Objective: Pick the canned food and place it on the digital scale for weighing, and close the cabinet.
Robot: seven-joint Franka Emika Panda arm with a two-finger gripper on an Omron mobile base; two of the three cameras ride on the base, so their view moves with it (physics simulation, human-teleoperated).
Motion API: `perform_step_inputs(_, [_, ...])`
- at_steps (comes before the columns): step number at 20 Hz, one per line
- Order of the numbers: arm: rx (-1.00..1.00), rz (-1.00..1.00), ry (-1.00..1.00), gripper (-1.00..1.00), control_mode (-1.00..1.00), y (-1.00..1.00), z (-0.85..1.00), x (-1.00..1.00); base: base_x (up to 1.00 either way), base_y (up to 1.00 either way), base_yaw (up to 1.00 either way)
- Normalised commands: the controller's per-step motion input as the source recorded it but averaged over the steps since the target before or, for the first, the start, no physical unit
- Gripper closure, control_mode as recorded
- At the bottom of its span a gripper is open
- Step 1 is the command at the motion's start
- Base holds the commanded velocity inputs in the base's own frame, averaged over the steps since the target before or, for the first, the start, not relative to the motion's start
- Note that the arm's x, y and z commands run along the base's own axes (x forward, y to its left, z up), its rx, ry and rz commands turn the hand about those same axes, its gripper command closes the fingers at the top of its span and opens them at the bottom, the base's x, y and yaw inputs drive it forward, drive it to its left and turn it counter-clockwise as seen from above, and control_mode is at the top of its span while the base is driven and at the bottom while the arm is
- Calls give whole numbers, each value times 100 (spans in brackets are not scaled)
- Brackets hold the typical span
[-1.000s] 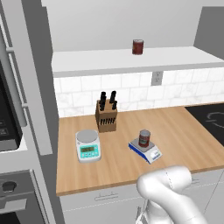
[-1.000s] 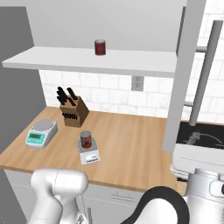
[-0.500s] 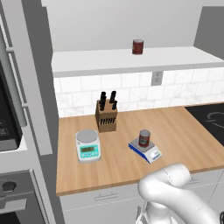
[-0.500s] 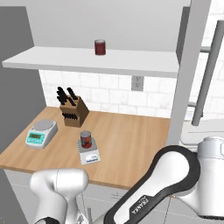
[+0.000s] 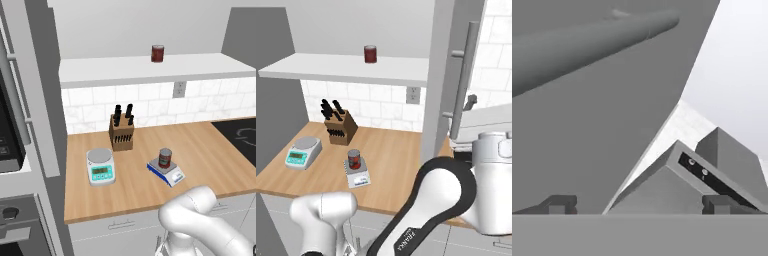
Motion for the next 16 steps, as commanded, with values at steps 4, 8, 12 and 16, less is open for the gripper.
perform_step_inputs(4, [-26,-10,-13,-100,-100,100,44,32,0,0,0])
perform_step_inputs(8, [-33,-24,0,-100,-100,100,34,71,0,0,0])
perform_step_inputs(12, [-30,-28,9,-100,-100,91,58,47,0,0,0])
perform_step_inputs(16, [-24,-25,30,-100,-100,89,5,70,0,0,0])
